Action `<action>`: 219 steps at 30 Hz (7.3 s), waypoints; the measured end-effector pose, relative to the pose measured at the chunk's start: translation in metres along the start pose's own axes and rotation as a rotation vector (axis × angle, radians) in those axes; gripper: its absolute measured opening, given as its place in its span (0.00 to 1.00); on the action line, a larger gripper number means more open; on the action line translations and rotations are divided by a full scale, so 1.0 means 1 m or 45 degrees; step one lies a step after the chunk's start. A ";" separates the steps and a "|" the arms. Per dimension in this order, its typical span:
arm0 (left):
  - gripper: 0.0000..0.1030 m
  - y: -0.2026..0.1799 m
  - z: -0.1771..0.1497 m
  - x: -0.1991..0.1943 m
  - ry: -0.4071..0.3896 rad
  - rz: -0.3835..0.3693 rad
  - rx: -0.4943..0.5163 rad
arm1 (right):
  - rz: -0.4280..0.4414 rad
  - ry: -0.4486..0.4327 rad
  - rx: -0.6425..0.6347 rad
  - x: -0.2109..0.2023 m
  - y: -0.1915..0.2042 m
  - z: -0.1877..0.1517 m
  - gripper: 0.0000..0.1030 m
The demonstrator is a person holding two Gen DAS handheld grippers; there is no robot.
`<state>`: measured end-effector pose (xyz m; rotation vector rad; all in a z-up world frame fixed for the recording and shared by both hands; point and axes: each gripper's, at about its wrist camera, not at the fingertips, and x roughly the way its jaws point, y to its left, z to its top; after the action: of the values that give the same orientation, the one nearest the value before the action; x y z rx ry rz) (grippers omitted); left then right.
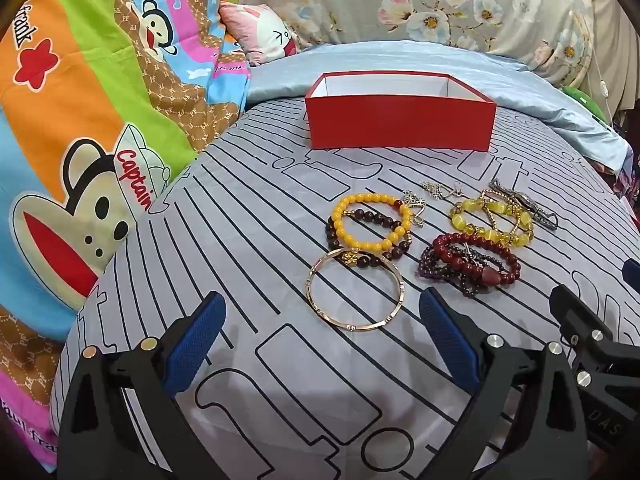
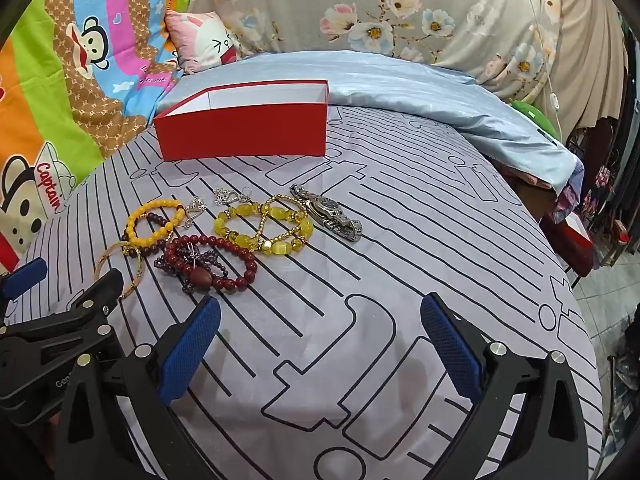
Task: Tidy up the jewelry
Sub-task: 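Close the left tool on the gold bangle while the right tool approaches the silver watch, then grasp the silver watch with the right tool and lift while the left tool lifts the bangle, then carry the watch and bangle over the red box and open both tools, then withdraw both tools from the red box back toward the jewelry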
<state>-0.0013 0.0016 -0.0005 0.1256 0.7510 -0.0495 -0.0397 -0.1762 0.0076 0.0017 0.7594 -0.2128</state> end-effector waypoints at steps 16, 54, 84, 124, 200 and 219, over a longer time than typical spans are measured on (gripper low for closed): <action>0.90 -0.002 0.003 0.002 -0.001 0.002 0.004 | 0.000 0.001 -0.001 0.000 0.000 0.000 0.93; 0.74 0.004 0.018 0.044 0.166 -0.182 -0.063 | 0.063 0.101 0.103 0.015 -0.018 -0.001 0.93; 0.57 0.005 0.019 0.043 0.146 -0.202 -0.074 | 0.202 0.199 0.095 0.099 -0.034 0.070 0.36; 0.57 0.033 0.122 -0.003 -0.059 -0.333 -0.104 | 0.309 -0.036 0.066 0.015 -0.039 0.131 0.21; 0.83 0.009 0.135 0.060 0.043 -0.229 -0.095 | 0.297 0.050 0.088 0.056 -0.026 0.115 0.44; 0.83 0.030 0.048 0.057 0.123 -0.206 -0.163 | 0.308 0.185 0.087 0.052 -0.022 0.037 0.44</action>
<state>0.0759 0.0253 -0.0021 -0.0554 0.8573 -0.1500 0.0180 -0.2104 0.0003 0.1743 0.8884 -0.0081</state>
